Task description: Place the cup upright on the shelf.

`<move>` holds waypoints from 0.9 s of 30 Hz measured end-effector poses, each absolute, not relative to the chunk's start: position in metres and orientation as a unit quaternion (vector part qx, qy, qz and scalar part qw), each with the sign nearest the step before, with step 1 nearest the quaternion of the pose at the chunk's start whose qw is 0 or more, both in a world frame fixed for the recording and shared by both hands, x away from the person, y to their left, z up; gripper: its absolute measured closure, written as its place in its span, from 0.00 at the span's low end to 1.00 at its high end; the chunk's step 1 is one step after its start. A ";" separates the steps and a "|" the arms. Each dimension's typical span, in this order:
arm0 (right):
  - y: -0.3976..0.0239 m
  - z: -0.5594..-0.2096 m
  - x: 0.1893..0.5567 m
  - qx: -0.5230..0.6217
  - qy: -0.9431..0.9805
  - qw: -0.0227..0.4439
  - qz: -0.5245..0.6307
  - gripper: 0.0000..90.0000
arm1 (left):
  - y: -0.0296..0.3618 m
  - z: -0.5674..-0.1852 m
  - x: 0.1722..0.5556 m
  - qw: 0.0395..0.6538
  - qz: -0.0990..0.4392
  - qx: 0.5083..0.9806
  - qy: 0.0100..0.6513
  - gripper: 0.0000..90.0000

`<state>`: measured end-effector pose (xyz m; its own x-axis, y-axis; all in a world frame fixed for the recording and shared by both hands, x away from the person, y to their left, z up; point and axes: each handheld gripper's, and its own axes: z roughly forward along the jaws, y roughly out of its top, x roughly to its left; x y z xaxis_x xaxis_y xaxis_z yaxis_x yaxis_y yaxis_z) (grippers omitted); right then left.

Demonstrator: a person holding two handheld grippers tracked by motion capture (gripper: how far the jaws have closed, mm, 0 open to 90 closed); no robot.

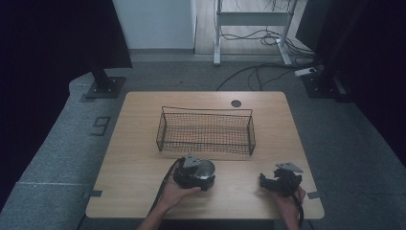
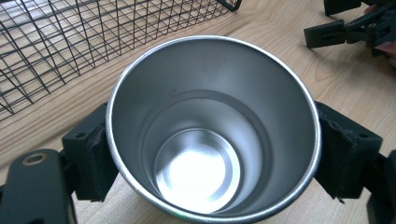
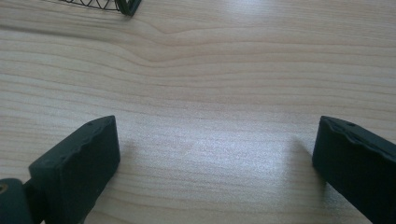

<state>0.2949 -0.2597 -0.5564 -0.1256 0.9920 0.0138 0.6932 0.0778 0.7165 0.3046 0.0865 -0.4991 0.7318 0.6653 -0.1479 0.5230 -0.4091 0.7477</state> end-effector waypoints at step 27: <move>-0.261 -0.556 0.295 0.615 0.686 0.255 0.295 0.02 | 0.117 -0.459 0.304 0.441 0.110 0.820 0.347 0.17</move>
